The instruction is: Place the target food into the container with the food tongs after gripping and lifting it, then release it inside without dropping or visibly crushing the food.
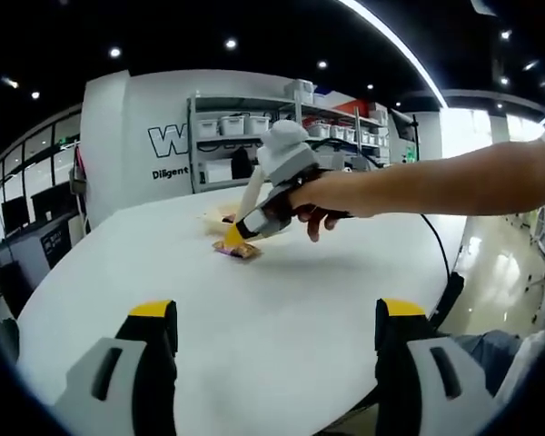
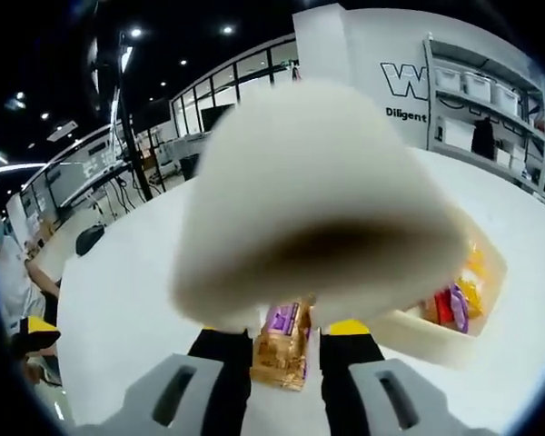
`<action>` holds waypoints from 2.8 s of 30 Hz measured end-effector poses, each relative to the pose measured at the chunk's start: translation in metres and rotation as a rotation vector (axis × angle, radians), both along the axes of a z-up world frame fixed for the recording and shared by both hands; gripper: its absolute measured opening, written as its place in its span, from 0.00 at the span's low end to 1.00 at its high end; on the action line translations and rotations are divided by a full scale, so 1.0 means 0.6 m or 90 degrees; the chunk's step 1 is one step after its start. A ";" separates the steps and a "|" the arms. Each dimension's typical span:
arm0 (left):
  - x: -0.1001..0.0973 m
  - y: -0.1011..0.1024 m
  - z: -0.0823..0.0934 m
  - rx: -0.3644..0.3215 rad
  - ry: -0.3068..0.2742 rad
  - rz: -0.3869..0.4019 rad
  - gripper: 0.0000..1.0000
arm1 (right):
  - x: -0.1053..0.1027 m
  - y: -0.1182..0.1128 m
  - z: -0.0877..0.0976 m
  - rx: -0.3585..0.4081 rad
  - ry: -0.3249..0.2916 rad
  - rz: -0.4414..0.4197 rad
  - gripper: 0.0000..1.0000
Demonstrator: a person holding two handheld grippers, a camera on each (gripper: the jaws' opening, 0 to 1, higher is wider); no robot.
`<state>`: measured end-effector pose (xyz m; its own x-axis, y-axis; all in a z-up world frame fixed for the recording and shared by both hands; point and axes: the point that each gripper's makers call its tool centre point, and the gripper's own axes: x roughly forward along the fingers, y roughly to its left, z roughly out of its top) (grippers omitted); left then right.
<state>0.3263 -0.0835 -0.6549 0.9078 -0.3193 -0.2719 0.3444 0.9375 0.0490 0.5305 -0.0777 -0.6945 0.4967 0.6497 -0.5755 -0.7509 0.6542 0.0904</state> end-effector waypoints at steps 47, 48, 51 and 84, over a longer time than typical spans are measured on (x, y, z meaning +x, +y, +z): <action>0.011 0.001 0.020 -0.021 -0.019 -0.007 0.89 | 0.068 -0.042 0.136 0.009 -0.030 -0.016 0.13; 0.012 0.000 0.021 -0.022 -0.019 -0.007 0.89 | 0.076 -0.047 0.134 0.007 -0.033 -0.021 0.13; 0.017 -0.006 0.020 -0.019 -0.017 -0.010 0.89 | 0.090 -0.053 0.130 0.007 -0.032 -0.027 0.13; 0.034 0.022 0.003 -0.002 -0.006 -0.004 0.89 | 0.172 -0.088 0.036 0.012 -0.013 -0.105 0.15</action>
